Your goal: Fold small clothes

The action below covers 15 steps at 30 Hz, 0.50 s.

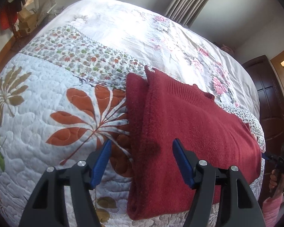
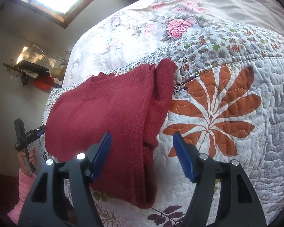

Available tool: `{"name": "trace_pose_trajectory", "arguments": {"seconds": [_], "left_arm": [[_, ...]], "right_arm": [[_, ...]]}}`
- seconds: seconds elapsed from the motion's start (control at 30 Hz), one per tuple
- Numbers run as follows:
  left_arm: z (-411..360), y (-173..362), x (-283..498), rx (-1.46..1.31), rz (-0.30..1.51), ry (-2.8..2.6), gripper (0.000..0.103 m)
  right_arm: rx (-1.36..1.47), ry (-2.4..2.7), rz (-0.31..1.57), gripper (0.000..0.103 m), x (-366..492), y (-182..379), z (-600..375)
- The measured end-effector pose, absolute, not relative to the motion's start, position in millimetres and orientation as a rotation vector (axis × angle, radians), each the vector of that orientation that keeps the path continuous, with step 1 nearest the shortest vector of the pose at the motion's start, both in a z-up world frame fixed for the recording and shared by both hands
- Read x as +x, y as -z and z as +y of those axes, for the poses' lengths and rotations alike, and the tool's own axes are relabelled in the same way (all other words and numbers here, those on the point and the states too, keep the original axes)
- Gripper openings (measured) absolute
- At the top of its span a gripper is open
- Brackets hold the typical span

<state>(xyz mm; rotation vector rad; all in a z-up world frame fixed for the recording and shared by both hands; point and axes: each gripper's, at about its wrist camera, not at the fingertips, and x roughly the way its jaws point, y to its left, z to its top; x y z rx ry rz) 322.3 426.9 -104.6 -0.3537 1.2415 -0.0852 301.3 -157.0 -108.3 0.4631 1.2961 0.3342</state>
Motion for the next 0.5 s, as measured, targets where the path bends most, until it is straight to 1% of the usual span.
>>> {"name": "trace_pose_trajectory", "arguments": {"seconds": [0.17, 0.33, 0.5], "left_arm": [[415.2, 129.3, 341.1, -0.391, 1.309, 0.144, 0.065], [405.0, 134.9, 351.7, -0.39, 1.313, 0.19, 0.065], [411.7, 143.9, 360.8, -0.479, 1.321, 0.215, 0.059]], "right_arm": [[0.496, -0.337, 1.334, 0.067, 310.8, 123.9, -155.5], [0.521, -0.391, 1.35, 0.067, 316.3, 131.8, -146.2], [0.582, -0.422, 1.372, 0.067, 327.1, 146.3, -134.0]]}}
